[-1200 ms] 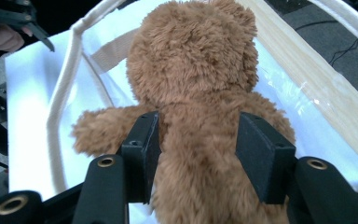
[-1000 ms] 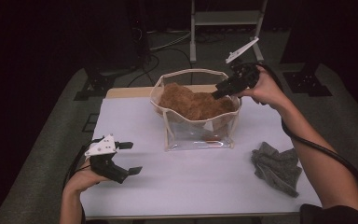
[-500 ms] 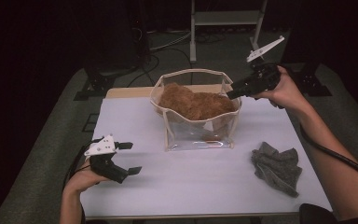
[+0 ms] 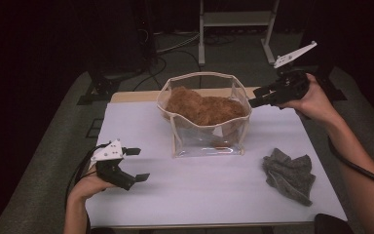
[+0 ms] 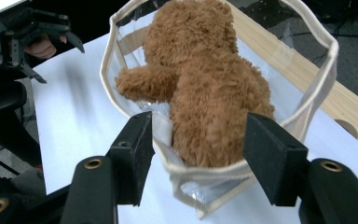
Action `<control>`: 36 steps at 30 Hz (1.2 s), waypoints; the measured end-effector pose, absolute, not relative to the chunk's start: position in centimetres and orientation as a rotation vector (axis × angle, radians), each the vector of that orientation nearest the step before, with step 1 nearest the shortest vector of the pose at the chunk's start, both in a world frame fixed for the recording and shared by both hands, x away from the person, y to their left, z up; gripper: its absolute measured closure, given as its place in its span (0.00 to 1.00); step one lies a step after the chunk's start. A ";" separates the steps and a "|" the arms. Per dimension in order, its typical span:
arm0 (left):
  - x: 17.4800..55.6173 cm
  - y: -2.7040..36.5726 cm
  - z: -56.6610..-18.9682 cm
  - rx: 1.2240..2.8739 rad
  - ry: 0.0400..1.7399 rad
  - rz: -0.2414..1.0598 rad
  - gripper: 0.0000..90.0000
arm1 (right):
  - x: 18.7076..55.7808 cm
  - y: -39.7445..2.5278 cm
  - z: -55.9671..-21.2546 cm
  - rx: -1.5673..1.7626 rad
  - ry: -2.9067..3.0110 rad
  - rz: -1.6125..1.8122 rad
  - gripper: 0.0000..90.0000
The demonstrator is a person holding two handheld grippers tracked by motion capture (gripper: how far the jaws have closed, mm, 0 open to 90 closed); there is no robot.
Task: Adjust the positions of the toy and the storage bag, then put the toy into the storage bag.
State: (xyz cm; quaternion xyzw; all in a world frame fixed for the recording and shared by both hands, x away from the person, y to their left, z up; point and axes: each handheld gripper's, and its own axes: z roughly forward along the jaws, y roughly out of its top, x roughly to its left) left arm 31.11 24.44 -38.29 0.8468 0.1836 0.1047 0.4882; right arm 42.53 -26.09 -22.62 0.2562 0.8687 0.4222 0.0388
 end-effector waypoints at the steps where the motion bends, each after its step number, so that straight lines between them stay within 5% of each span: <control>1: 31.1 24.4 -38.3 2.058 0.446 0.255 0.07 | 42.5 -26.1 -22.6 0.785 2.664 1.295 0.46; 21: 31.6 23.7 -38.3 2.074 0.418 0.246 0.07 | 39.6 -29.5 -22.6 0.846 2.598 1.331 0.46; 36: 31.2 23.6 -38.2 2.069 0.420 0.255 0.07 | 38.0 -31.4 -26.0 0.920 2.597 1.376 0.45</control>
